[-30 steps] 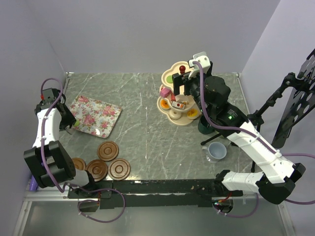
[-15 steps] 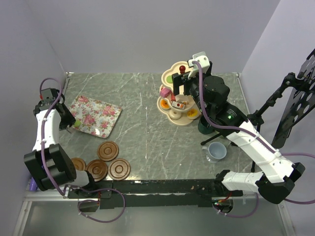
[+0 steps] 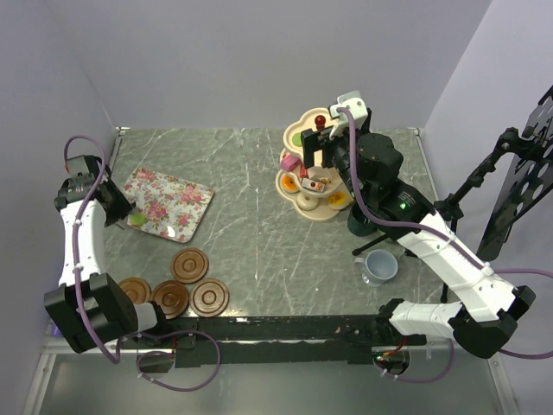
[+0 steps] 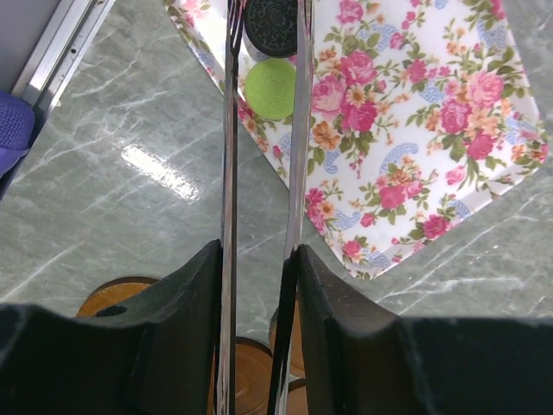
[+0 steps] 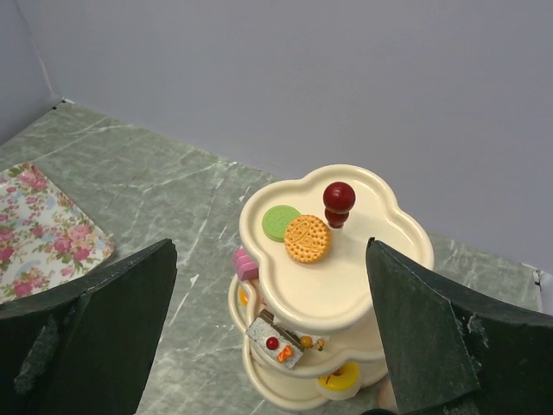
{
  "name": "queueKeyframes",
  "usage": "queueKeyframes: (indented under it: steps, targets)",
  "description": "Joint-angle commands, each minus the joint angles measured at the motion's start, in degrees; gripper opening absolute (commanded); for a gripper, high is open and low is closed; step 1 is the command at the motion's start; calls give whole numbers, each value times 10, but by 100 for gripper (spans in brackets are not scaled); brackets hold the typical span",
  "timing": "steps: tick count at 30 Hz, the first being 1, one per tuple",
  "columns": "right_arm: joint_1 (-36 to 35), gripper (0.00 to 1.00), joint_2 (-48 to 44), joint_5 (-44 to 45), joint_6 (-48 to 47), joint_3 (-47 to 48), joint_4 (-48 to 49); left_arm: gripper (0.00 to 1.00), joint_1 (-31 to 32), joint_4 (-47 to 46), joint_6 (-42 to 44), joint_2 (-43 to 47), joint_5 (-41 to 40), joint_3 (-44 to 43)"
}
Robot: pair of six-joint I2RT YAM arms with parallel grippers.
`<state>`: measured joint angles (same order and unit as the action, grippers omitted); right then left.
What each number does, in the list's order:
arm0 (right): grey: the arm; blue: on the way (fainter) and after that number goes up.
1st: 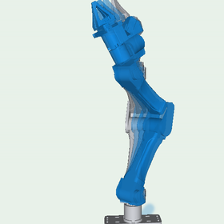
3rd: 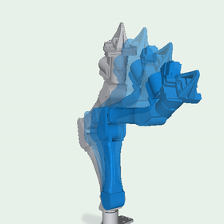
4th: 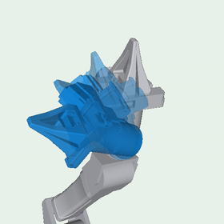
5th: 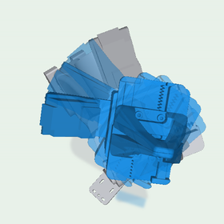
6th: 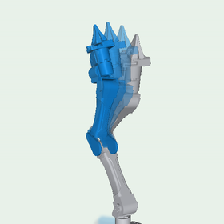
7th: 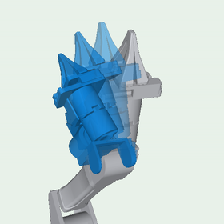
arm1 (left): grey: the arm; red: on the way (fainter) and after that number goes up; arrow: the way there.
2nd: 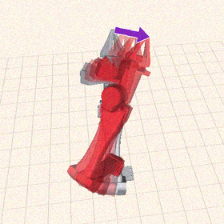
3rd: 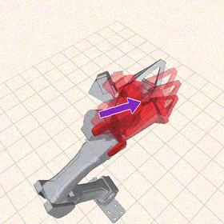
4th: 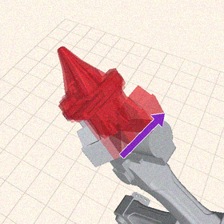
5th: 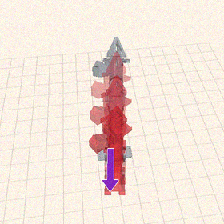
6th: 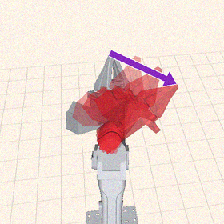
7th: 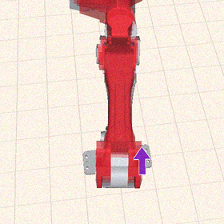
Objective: Serve the afternoon tea
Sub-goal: Pick up the desert from the tray, then place the desert on the desert table.
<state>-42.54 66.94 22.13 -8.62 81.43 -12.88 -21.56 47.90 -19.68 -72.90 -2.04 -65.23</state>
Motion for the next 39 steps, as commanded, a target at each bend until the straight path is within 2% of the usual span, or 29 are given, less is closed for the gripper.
queueKeyframes:
  steps: [1, 13, 20, 28, 33, 39]
  targets:
    - [4, 96, -1, -5, 9, 22, 13, 39, 20, -16, -23, 35, 15, -16]
    - [4, 96, -5, 17, -9, 30, 15, 38, 212, -16, -105, 9, -28, -136]
    - [4, 96, -12, 24, -10, 31, 24, 37, 365, -58, -154, -6, -40, -218]
    - [4, 96, -4, 16, 5, 45, 12, 36, 547, -104, -168, -63, -81, -307]
    - [4, 96, -4, 16, 12, 48, 7, 36, 612, -119, -168, -85, -88, -331]
    - [4, 96, -1, 12, 13, 54, 2, 36, 662, -122, -168, -98, -92, -346]
